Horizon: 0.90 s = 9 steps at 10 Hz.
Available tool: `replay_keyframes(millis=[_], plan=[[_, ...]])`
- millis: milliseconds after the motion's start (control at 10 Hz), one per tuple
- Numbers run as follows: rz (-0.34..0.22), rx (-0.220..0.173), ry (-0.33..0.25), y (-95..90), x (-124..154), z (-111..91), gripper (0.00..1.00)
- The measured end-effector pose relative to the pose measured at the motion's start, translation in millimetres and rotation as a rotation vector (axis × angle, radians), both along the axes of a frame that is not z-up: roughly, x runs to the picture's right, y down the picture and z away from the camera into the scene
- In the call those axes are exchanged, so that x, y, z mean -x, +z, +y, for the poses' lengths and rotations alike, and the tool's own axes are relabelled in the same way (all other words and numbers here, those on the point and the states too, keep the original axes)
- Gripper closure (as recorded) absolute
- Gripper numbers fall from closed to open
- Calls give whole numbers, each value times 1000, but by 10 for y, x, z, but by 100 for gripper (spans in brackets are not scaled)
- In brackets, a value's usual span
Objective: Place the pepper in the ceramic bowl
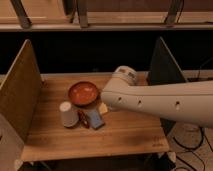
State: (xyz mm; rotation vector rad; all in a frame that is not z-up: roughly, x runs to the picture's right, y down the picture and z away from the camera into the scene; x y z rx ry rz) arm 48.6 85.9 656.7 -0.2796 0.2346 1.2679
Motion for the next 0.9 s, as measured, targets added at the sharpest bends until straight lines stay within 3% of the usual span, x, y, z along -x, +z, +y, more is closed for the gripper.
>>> replay_keyframes(millis=[600, 700, 900], plan=[[0, 0, -1, 0, 3, 0, 20], [-7, 5, -14, 20, 32, 16, 20], [-63, 43, -96, 150, 344, 147, 20]])
